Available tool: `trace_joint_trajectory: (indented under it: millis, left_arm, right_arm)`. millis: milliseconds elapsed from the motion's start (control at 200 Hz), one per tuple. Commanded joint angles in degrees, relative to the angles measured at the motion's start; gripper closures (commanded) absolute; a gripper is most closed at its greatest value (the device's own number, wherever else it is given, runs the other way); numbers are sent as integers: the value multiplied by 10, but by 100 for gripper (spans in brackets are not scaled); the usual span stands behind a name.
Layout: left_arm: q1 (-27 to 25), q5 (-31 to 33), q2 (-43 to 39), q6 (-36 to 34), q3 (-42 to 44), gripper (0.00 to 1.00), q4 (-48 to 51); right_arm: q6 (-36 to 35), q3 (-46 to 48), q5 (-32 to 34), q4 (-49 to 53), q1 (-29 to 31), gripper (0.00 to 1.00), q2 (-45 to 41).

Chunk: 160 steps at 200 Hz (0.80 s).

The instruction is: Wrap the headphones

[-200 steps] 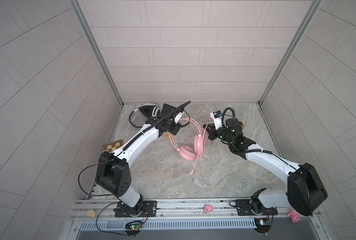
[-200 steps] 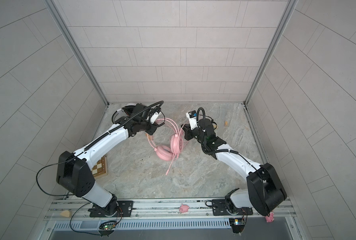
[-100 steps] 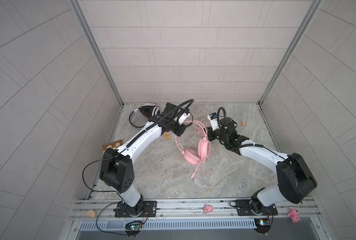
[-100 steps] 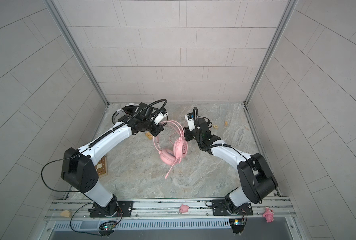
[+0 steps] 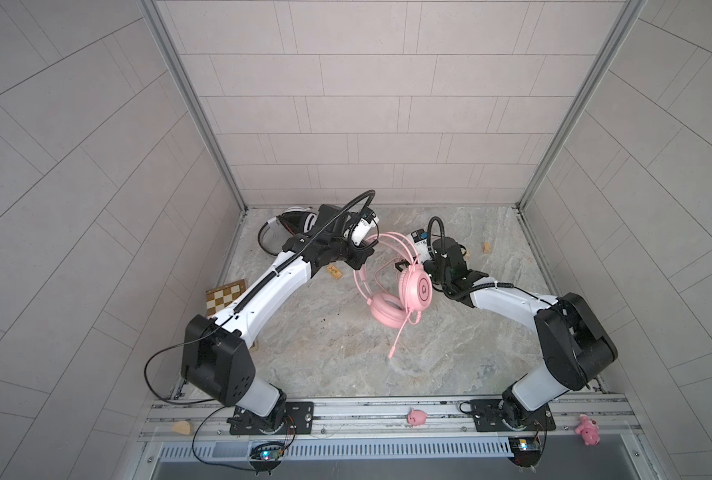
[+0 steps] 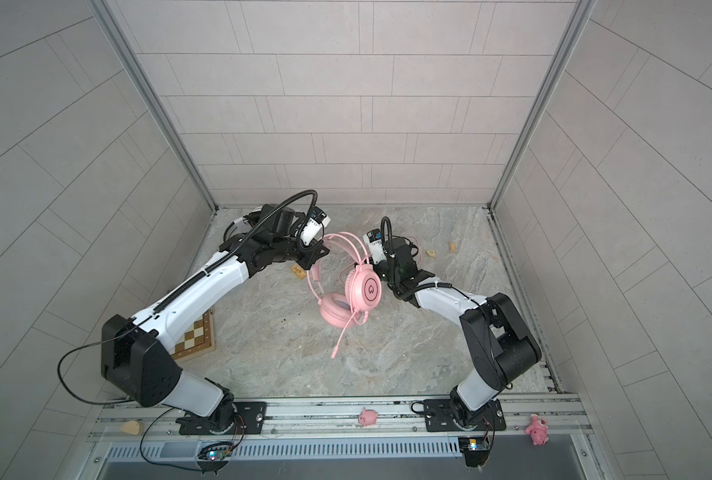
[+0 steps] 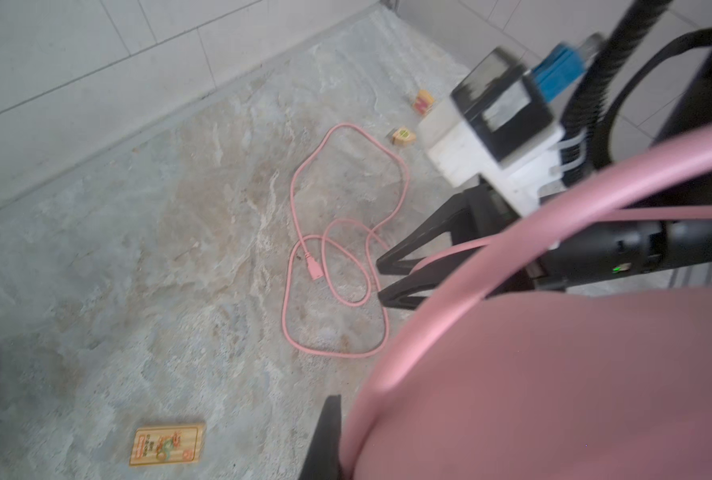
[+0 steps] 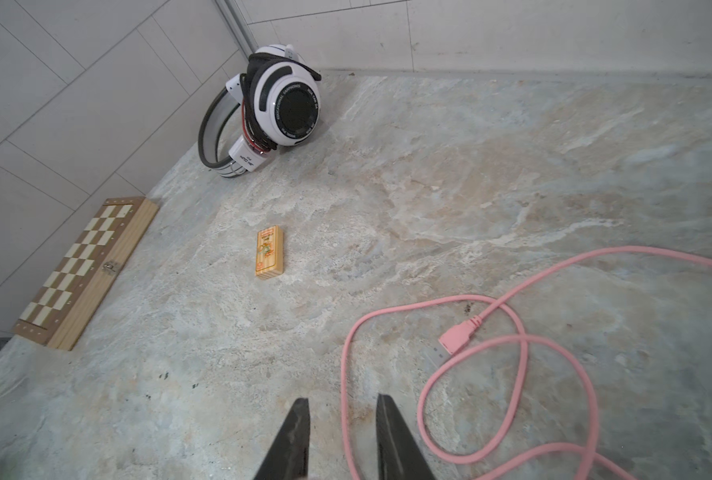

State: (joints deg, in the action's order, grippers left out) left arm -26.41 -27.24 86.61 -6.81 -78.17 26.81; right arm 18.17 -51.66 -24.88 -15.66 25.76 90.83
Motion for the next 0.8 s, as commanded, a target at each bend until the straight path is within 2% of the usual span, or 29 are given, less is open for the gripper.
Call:
trace_joint_trajectory:
  millis: [0, 260, 505, 640, 796]
  left_arm:
    - [1, -65, -17, 38, -10, 100, -35]
    - [33, -108, -34, 101, 8, 100, -94]
    - [64, -158, -46, 189, 43, 100, -202]
    - [74, -164, -49, 250, 63, 100, -266]
    - [76, -135, -43, 290, 64, 100, -273]
  right_arm:
    - [3, 2, -26, -25, 2, 65, -4]
    - [43, 20, -58, -106, -2, 59, 26]
    - [125, 26, -64, -254, -3, 58, 107]
    - [183, 6, -72, -350, -2, 59, 180]
    - [233, -30, -46, -400, -1, 59, 248]
